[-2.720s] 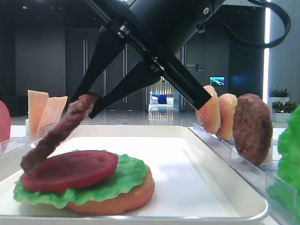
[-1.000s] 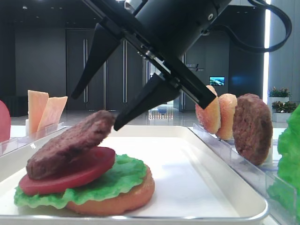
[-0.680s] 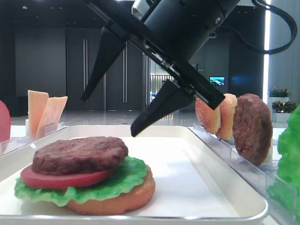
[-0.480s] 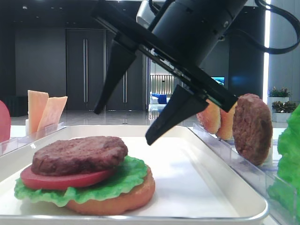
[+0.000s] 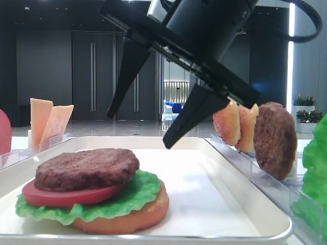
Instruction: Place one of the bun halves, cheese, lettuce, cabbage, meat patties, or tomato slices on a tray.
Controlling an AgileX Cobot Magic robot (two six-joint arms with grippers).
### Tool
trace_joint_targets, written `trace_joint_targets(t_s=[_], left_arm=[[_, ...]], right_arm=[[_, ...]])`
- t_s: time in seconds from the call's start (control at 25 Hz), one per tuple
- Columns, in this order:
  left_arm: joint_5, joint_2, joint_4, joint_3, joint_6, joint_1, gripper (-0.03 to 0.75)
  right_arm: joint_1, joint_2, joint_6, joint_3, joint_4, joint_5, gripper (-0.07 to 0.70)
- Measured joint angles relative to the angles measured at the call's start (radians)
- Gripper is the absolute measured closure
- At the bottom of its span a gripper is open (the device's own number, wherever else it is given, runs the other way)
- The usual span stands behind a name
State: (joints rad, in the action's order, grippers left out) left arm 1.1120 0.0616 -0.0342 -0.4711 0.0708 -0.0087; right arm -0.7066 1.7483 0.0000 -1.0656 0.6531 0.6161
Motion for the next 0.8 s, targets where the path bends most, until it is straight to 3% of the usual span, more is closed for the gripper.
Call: trace_joint_targets(t_s=[0.2, 0.52, 0.8], left_arm=[[0.000, 0.000, 0.000, 0.000, 0.000, 0.000, 0.057], [0.000, 0.000, 0.000, 0.000, 0.000, 0.000, 0.057], [0.000, 0.000, 0.000, 0.000, 0.000, 0.000, 0.057]], right_arm=[[0.000, 0.000, 0.153, -0.094, -0.178, 0.125, 0.174], [0.000, 0.000, 0.301, -0.249, -0.400, 0.347, 0.174], [0.000, -0.001, 0.334, -0.396, -0.513, 0.550, 0.174]])
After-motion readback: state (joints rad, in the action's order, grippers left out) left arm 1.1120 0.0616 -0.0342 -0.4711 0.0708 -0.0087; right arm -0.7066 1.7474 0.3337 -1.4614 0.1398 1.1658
